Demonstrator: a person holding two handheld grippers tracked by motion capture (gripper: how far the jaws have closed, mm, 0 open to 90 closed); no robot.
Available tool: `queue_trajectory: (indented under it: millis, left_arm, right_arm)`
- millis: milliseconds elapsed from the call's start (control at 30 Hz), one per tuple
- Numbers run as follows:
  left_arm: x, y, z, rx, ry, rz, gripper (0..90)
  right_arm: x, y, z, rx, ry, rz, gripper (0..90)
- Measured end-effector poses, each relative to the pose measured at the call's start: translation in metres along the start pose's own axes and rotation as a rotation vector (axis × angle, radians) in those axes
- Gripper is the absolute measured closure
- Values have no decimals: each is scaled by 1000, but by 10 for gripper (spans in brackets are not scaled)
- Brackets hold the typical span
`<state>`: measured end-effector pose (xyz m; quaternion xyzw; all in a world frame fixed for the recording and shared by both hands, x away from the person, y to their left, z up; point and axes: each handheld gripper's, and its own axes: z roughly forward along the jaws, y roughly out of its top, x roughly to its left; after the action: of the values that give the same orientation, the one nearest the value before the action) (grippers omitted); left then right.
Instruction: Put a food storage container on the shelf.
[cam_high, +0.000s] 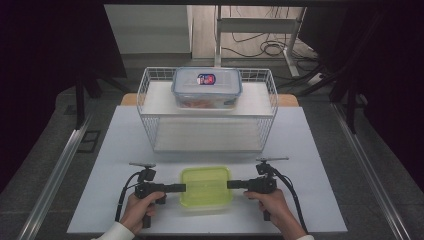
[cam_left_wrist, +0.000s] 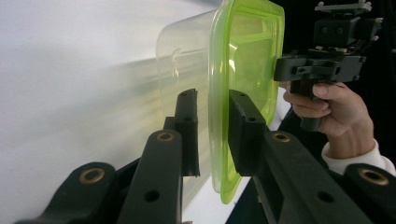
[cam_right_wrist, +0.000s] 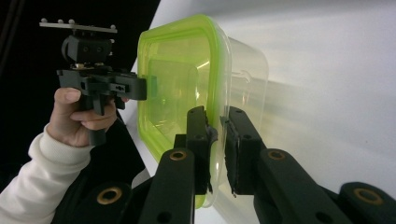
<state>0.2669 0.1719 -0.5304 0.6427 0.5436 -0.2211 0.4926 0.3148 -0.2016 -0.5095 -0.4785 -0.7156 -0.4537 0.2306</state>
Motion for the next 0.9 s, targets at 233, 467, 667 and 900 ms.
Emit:
queue_trajectory:
  millis: [233,467,667,900]
  left_arm:
    - [-7,1,-4,-10,-11,36,761]
    - [-16,5,-11,-23,-26,71,760]
    - [-17,5,-12,-22,-34,68,762]
    - [-20,8,-14,-25,-38,68,761]
  right_arm:
    - [6,2,-6,-7,7,-41,809]
    - [13,5,-11,-24,28,-74,810]
    - [16,6,-14,-31,35,-91,810]
    - [17,7,-15,-42,52,-87,810]
